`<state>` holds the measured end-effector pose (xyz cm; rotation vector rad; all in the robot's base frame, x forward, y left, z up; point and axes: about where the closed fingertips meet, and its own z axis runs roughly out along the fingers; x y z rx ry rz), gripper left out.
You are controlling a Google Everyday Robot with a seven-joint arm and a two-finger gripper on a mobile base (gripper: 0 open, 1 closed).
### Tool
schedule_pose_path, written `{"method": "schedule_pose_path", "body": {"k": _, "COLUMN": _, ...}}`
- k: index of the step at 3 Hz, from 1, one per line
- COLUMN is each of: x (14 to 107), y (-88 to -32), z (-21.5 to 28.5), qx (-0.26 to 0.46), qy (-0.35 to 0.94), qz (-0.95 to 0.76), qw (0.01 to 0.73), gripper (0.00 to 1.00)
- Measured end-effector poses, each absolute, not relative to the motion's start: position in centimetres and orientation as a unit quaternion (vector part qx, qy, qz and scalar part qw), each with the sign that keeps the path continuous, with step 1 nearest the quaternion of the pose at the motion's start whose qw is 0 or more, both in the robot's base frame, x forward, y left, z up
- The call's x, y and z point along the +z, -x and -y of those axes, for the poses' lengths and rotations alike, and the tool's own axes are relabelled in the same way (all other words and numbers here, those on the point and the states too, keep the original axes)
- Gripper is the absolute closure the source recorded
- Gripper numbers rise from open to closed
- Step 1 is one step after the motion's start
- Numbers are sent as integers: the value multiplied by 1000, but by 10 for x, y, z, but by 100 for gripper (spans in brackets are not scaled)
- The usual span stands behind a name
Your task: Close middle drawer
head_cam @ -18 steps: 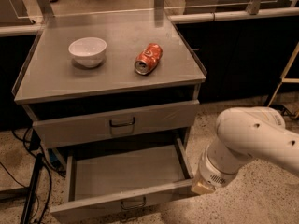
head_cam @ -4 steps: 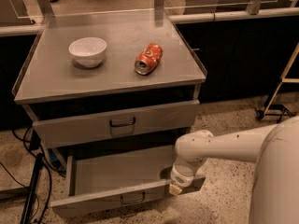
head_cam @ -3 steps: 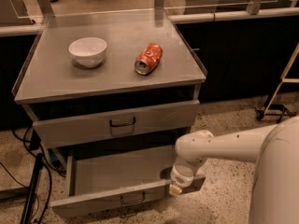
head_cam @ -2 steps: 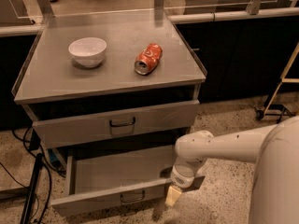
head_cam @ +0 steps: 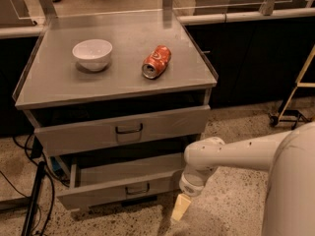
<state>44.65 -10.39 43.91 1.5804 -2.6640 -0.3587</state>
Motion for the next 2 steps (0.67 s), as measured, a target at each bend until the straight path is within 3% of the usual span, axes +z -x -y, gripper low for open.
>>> {"method": "schedule_pose_path", "body": {"k": 2, "x": 439, "y": -447, "z": 104, "qx": -115, "qy": -507, "qz": 854, "qw": 12, "gripper": 42}}
